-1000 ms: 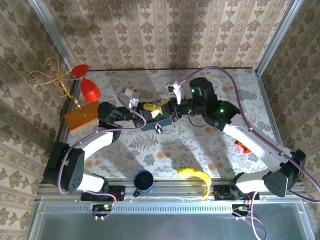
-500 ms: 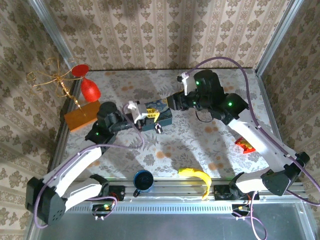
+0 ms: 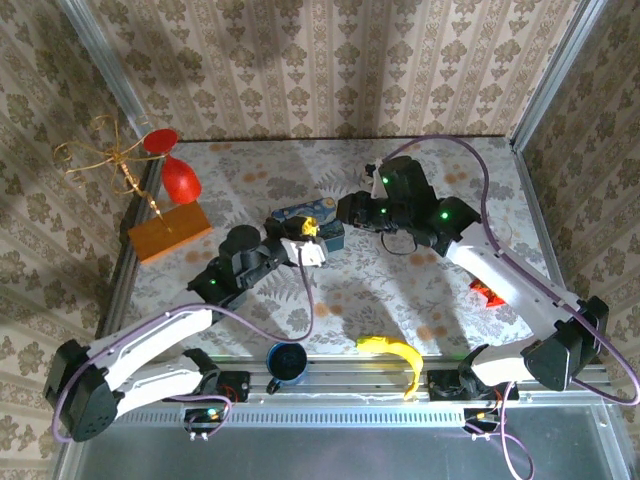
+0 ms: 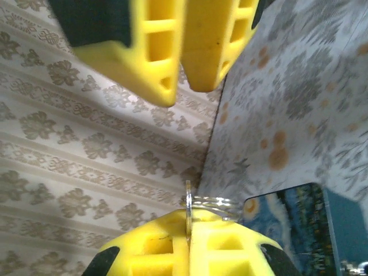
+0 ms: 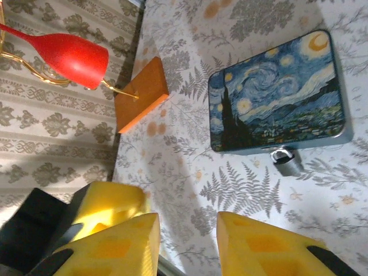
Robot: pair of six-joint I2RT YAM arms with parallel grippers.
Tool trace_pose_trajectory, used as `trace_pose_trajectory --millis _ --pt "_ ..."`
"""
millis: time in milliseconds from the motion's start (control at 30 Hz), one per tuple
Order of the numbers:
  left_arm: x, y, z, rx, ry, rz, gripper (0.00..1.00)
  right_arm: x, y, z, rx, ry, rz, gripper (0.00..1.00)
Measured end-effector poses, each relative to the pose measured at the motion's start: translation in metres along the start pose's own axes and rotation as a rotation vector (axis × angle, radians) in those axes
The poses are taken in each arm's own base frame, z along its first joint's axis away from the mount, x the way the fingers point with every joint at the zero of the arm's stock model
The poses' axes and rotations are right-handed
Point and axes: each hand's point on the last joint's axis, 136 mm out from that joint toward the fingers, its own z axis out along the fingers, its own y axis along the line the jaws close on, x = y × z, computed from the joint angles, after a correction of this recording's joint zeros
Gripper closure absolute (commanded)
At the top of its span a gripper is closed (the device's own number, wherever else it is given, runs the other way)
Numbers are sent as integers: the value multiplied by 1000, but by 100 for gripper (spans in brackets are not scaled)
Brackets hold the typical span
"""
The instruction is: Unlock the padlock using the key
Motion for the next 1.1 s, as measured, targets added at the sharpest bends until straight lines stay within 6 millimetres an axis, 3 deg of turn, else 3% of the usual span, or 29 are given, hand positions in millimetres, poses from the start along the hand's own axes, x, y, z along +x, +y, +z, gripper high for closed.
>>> trace_pose_trajectory --millis 300,533,867,1100 --pt "-12 22 3 -139 -24 121 100 14 12 13 -72 14 98 64" --pt "-13 31 1 -221 -23 162 100 11 19 13 -110 5 103 62" --pt "-24 27 21 -390 -1 388 100 0 -2 0 -75 -62 71 58" --pt "-30 27 26 -456 21 493 100 -3 -3 -12 -112 -115 -26 58"
